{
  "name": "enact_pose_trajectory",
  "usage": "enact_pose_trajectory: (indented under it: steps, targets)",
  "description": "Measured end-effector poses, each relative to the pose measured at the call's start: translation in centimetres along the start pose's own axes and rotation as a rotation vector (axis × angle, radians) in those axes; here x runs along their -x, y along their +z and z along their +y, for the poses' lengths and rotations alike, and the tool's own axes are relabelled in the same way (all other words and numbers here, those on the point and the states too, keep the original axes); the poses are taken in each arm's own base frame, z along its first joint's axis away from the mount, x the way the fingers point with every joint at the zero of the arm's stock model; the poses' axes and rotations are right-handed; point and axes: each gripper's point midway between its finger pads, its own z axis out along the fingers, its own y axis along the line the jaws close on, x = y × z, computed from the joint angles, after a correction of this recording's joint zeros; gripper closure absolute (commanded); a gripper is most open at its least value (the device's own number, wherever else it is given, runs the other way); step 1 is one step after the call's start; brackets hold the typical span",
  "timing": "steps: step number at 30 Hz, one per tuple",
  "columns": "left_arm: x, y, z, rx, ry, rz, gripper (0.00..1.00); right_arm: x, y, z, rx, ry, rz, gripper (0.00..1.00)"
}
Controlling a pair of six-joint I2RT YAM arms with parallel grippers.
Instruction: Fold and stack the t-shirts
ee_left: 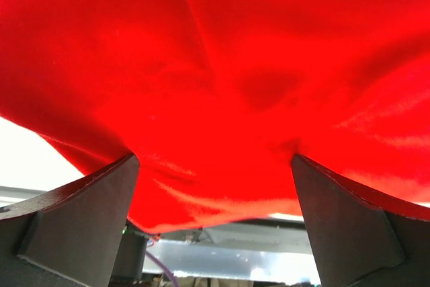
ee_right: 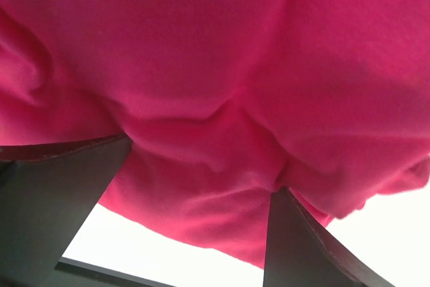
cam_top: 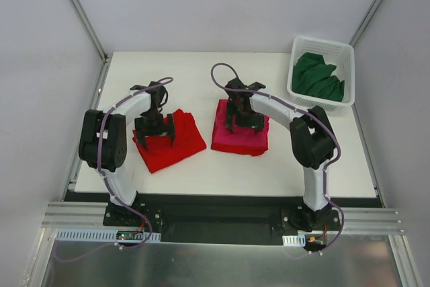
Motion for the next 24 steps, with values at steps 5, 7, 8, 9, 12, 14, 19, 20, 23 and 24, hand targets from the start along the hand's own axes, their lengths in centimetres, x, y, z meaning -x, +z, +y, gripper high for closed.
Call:
enact_pose_trajectory:
  steps: [5, 7, 8, 9, 12, 14, 19, 20, 23, 24]
  targets:
    - [-0.3, 1.6, 0.1, 0.005, -0.016, -0.007, 0.01, 0.1, 0.8, 0.2, -0.007, -0.024, 0.009, 0.04]
    - [-0.5, 2.2, 0.2, 0.006, -0.016, -0.007, 0.01, 0.3, 0.9, 0.3, -0.008, -0.037, 0.01, 0.04]
    - [-0.6, 2.4, 0.2, 0.006, -0.017, -0.006, 0.01, 0.5, 0.9, 0.4, -0.008, -0.043, 0.009, 0.04]
    - [-0.6, 2.5, 0.2, 0.006, -0.017, -0.005, 0.01, 0.8, 1.0, 0.6, -0.006, -0.049, 0.007, 0.04]
    - [-0.7, 2.5, 0.3, 0.001, -0.016, -0.017, 0.01, 1.7, 1.2, 1.2, 0.0, -0.059, -0.002, 0.04]
    - [-0.9, 2.5, 0.4, -0.001, -0.016, -0.029, 0.01, 2.3, 1.3, 1.7, 0.005, -0.067, -0.008, 0.04]
    - [-1.9, 2.4, 0.9, -0.001, -0.015, -0.035, 0.01, 4.1, 1.7, 3.1, 0.024, -0.08, -0.03, 0.04]
    - [-2.2, 2.3, 1.1, -0.001, -0.015, -0.035, 0.01, 4.5, 1.8, 3.4, 0.028, -0.082, -0.036, 0.04]
    - [-3.3, 2.2, 1.5, -0.001, -0.015, -0.033, 0.01, 5.7, 2.0, 4.3, 0.043, -0.091, -0.058, 0.04]
    - [-3.8, 2.2, 1.8, 0.0, -0.016, -0.032, 0.01, 6.1, 2.0, 4.6, 0.048, -0.093, -0.065, 0.04]
